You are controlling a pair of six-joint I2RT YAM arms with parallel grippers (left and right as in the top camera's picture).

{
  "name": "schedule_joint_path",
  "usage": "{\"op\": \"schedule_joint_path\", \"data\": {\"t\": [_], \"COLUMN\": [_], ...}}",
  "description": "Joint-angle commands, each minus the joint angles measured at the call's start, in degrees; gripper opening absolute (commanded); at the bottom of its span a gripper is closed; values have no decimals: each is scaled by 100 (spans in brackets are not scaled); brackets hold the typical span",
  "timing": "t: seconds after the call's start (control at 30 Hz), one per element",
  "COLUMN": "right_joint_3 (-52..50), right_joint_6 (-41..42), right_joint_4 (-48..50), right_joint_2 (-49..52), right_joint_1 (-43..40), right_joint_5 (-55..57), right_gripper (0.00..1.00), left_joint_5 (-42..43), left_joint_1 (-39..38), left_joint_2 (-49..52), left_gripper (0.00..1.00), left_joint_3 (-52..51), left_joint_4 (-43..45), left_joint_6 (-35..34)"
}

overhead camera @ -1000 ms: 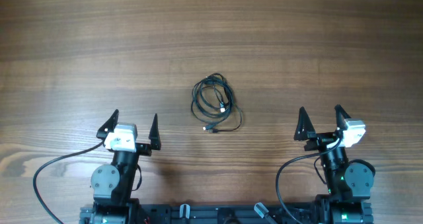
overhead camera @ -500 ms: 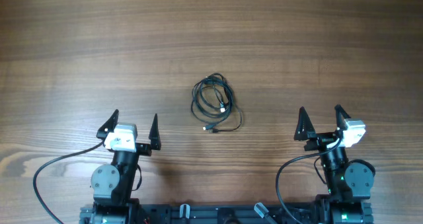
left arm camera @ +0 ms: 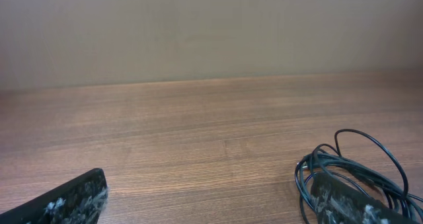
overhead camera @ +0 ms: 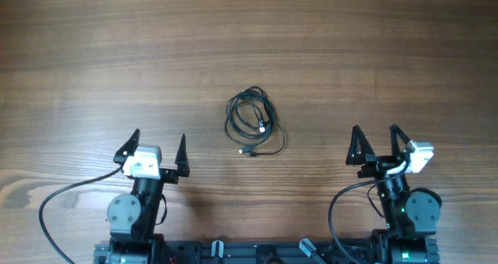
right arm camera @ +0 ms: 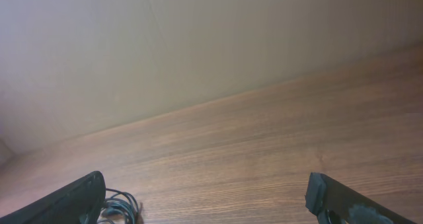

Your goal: Untangle cables

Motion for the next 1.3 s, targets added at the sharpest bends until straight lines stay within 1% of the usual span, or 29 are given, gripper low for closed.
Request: {"op": "schedule_joint_path", "data": {"t": [0.0,0.07,0.1,0.13,0.23,0.27,0.37,0.4,0.47,0.6,0.63,0.7,0.8,1.0,1.1,1.13,1.2,1.27], "right_joint_3": [-4,0,11,33,175,236,509,632,820,1386,1554,1915,2612,4203,5034,5333,5792,6201], "right_joint_6": [208,201,164,81,-236,-262,-262,-260,-264,-299,-417,-581,-686,-688,-743,-879,-1150,-1185], "right_joint_4": [33,31,20,-11,-162,-164,-184,-184,-192,-428,-472,-605,-1088,-2538,-3403,-3713,-4188,-4614], "right_joint_2": [0,0,2,2,42,74,258,367,577,1248,1443,1843,2470,3659,4236,4448,4778,5093], "right_joint_1": [15,15,15,13,13,13,13,13,13,13,13,13,13,13,13,13,13,13], "right_joint_5": [-162,-236,-299,-387,-697,-789,-1027,-1108,-1217,-1285,-1390,-1574,-1657,-1657,-1661,-1711,-1818,-1829], "right_gripper": [100,100,100,100,100,100,100,100,100,100,100,100,100,100,100,100,100,100], "left_joint_5": [-59,-269,-382,-446,-505,-503,-505,-505,-501,-479,-479,-479,-479,-439,-26,133,577,1040], "left_joint_1": [24,24,24,24,28,28,28,28,28,28,28,28,28,26,28,28,28,28], "left_joint_2": [9,9,9,9,9,9,15,35,129,496,625,922,1462,2924,3950,4245,4878,5506], "left_gripper": [100,100,98,100,100,100,100,100,100,100,100,100,100,100,100,100,100,100], "left_joint_3": [-26,-26,-26,-26,-24,2,282,382,636,1322,1526,1912,2485,3915,4892,5171,5757,6279], "left_joint_4": [-42,-26,9,26,197,249,260,254,103,-575,-767,-1086,-1473,-2350,-2973,-3178,-3676,-4142], "left_joint_6": [70,72,72,70,59,-59,-826,-988,-1189,-1185,-1185,-1182,-1182,-1318,-1314,-1314,-1314,-1314]}}
